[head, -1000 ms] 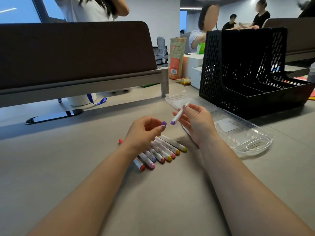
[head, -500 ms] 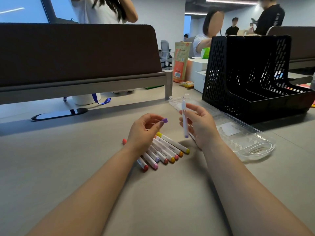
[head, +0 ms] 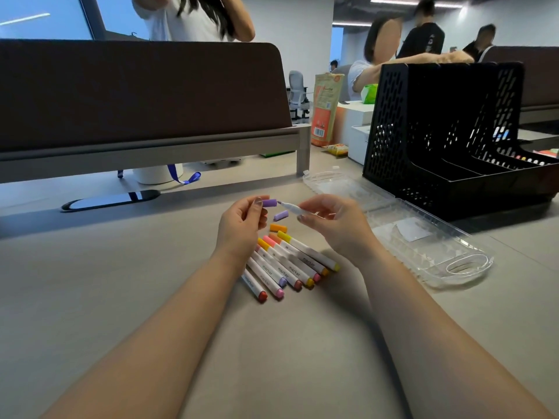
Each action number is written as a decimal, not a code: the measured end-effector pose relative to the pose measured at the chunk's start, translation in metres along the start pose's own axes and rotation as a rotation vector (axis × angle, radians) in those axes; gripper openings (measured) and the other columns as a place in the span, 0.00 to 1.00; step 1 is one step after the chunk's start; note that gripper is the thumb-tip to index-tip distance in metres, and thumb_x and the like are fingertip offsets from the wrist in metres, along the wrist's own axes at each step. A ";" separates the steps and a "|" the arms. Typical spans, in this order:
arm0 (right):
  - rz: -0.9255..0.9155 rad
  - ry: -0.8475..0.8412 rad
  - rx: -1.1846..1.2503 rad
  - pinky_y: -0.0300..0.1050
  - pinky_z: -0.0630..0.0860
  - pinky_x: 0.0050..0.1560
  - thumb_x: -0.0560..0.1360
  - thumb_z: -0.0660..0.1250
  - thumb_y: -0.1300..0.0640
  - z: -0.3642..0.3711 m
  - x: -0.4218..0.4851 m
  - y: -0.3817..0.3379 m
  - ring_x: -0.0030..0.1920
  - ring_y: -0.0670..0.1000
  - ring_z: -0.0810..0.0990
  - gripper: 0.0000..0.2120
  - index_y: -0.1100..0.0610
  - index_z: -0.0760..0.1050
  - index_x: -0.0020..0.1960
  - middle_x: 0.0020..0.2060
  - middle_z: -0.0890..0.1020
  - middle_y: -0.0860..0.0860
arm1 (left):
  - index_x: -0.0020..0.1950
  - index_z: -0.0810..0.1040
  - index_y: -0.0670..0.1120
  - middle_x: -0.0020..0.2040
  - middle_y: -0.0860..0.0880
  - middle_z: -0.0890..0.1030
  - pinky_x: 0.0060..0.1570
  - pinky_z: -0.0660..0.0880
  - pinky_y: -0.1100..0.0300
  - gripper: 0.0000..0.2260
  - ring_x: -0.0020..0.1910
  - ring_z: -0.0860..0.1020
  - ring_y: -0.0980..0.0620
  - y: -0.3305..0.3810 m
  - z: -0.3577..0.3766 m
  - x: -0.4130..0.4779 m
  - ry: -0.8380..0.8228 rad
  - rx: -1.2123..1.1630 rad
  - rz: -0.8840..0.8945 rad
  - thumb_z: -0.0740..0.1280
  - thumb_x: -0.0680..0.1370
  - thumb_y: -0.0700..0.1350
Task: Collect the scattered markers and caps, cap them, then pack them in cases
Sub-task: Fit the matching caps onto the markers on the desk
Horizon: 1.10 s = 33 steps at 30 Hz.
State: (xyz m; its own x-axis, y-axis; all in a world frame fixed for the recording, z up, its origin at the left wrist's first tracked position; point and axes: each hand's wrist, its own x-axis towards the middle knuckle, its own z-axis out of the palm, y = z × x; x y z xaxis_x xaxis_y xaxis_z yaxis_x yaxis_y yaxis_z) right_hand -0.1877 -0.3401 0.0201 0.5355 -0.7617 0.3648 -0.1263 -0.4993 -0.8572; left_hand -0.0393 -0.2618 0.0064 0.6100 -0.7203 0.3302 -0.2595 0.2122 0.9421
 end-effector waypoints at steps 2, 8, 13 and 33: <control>-0.008 -0.006 -0.021 0.35 0.70 0.40 0.74 0.71 0.57 0.001 0.001 0.001 0.39 0.43 0.72 0.05 0.48 0.80 0.48 0.41 0.80 0.45 | 0.56 0.78 0.48 0.49 0.52 0.81 0.46 0.74 0.66 0.11 0.50 0.77 0.51 0.000 0.000 0.000 0.007 0.014 0.006 0.56 0.82 0.43; -0.019 -0.014 -0.079 0.35 0.70 0.36 0.74 0.71 0.55 0.003 0.003 0.006 0.39 0.43 0.73 0.05 0.49 0.79 0.50 0.41 0.80 0.44 | 0.57 0.76 0.49 0.46 0.55 0.79 0.44 0.73 0.69 0.10 0.48 0.76 0.55 0.001 0.000 -0.001 0.010 0.027 0.028 0.55 0.83 0.43; -0.053 -0.048 -0.161 0.40 0.71 0.41 0.74 0.71 0.55 0.007 0.005 0.007 0.40 0.44 0.74 0.07 0.48 0.79 0.51 0.42 0.80 0.44 | 0.58 0.74 0.50 0.46 0.57 0.78 0.42 0.74 0.74 0.10 0.47 0.77 0.58 0.002 0.004 -0.004 -0.056 0.135 0.111 0.56 0.82 0.42; 0.179 -0.006 -0.590 0.48 0.75 0.50 0.75 0.68 0.45 0.004 0.004 0.012 0.47 0.49 0.76 0.07 0.46 0.78 0.49 0.45 0.80 0.45 | 0.61 0.72 0.47 0.54 0.52 0.74 0.47 0.71 0.66 0.10 0.52 0.73 0.55 -0.008 0.006 0.002 -0.025 0.515 0.209 0.57 0.82 0.42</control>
State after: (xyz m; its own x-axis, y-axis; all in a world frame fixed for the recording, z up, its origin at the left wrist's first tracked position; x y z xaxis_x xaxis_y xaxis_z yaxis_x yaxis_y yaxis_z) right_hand -0.1837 -0.3479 0.0101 0.4677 -0.8533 0.2305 -0.6546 -0.5096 -0.5583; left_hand -0.0406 -0.2694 -0.0005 0.4900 -0.7146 0.4992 -0.7091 0.0064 0.7051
